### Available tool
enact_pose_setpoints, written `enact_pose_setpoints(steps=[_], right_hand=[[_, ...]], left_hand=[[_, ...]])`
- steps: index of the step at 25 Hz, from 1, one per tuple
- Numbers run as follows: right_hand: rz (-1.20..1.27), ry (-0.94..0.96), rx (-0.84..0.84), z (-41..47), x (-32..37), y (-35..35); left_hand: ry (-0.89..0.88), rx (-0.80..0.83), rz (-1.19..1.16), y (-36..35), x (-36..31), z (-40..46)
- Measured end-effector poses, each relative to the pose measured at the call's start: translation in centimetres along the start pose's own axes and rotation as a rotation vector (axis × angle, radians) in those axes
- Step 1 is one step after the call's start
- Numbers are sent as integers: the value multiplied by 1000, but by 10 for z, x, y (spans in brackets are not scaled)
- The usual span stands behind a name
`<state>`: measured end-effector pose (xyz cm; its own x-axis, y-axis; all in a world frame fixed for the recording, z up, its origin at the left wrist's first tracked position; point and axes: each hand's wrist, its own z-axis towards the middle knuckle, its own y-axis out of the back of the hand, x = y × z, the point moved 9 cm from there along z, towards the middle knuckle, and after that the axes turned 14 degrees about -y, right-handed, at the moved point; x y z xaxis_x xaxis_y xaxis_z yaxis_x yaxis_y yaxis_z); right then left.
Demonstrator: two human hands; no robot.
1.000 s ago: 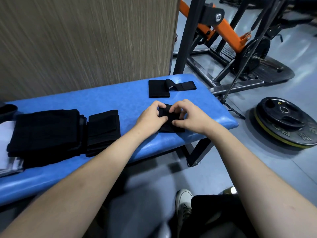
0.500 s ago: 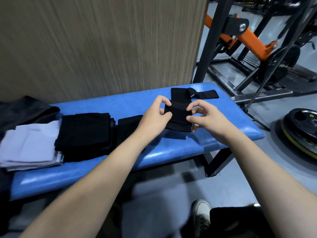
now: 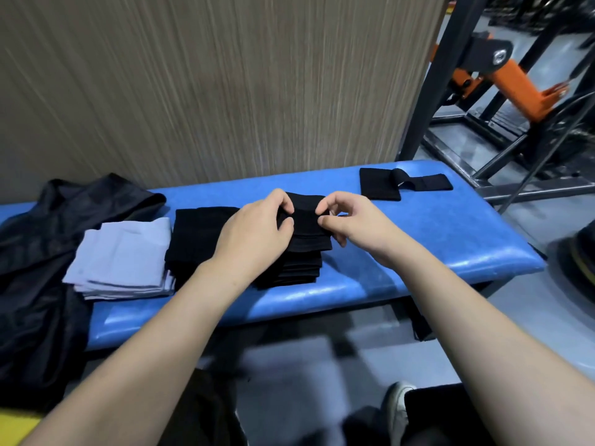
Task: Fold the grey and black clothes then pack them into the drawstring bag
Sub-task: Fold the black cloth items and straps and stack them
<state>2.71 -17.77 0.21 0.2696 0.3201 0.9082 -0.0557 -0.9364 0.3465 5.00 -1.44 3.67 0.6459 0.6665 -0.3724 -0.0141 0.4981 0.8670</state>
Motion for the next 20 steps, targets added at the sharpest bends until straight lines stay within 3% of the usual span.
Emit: enact_pose_setpoints(steps=[11,20], right_hand=[[-139,-27,48,13,-11,-21],[-33,13,-10,6,-11,12]], left_hand=[[-55,144,274,-14,16,-4],[-122,25,291,-16,-10,16]])
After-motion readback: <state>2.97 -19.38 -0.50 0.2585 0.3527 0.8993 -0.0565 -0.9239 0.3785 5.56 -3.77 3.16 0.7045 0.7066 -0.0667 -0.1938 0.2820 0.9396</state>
